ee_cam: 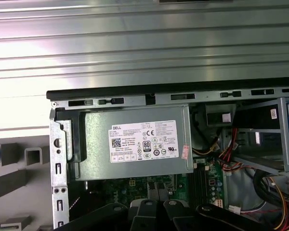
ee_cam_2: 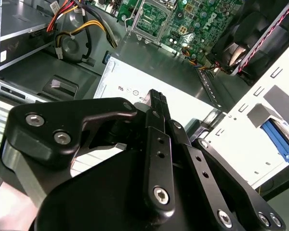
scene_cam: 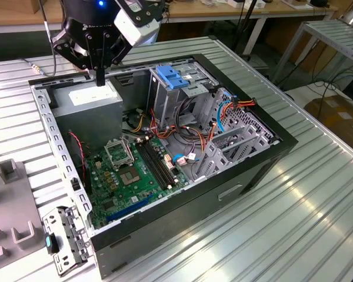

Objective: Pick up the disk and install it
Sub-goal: 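Reach for the disk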

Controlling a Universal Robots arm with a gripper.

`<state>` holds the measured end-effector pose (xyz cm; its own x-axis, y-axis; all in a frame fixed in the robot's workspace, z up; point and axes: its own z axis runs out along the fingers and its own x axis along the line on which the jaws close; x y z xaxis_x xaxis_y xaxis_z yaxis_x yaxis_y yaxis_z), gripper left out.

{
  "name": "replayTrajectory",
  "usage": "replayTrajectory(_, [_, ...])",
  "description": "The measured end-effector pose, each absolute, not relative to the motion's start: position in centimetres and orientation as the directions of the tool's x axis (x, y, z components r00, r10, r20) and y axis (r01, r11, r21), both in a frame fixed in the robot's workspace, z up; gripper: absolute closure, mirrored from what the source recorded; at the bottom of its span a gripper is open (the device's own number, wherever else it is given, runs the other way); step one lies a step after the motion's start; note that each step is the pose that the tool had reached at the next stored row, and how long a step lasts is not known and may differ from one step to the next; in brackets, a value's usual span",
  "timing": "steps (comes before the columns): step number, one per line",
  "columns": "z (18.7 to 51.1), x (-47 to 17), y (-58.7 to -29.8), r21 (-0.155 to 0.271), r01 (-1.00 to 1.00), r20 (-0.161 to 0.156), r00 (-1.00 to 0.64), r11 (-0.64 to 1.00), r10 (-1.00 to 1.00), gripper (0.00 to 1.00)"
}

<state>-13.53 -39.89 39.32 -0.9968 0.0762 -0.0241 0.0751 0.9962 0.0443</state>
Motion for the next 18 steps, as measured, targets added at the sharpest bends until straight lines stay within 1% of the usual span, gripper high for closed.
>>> replayTrajectory(18, [39.32, -13.88, -39.89, 0.044, 0.075, -0.024, -0.997, 0.996, 0.076, 0.89])
